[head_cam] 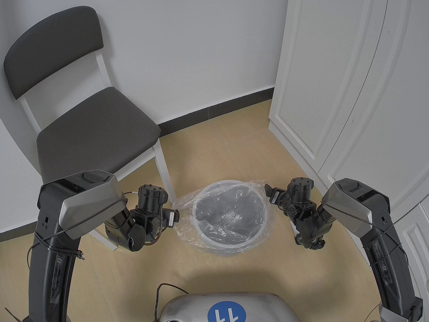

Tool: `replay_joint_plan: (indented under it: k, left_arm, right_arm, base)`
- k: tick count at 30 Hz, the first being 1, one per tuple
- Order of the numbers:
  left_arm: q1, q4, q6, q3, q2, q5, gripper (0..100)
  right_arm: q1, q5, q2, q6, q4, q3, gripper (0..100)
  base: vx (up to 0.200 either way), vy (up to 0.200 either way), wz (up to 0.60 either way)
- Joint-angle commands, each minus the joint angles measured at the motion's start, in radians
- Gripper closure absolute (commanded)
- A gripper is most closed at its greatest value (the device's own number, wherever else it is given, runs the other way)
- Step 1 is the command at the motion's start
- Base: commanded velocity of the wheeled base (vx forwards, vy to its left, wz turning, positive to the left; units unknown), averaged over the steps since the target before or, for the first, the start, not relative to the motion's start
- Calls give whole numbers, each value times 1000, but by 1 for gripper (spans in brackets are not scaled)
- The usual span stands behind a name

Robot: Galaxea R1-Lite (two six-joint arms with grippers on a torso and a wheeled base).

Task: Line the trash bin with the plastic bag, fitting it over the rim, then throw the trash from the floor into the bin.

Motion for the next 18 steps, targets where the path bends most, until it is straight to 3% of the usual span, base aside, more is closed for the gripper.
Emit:
replay_joint_plan:
  k: [1, 5, 18]
  left_arm:
    - [2, 0, 2, 21, -22, -3, 0]
    - [1, 1, 3, 18, 8, -38, 0]
    - [1, 4, 12, -49, 71, -38, 0]
  right_arm:
    - [2, 0, -1, -3, 3, 8, 0]
    - [5, -1, 5, -15, 26, 10, 0]
    - [8, -12, 28, -15, 54, -16, 0]
  base:
    - [0, 0, 0]
    - [0, 0, 0]
    - [0, 0, 0]
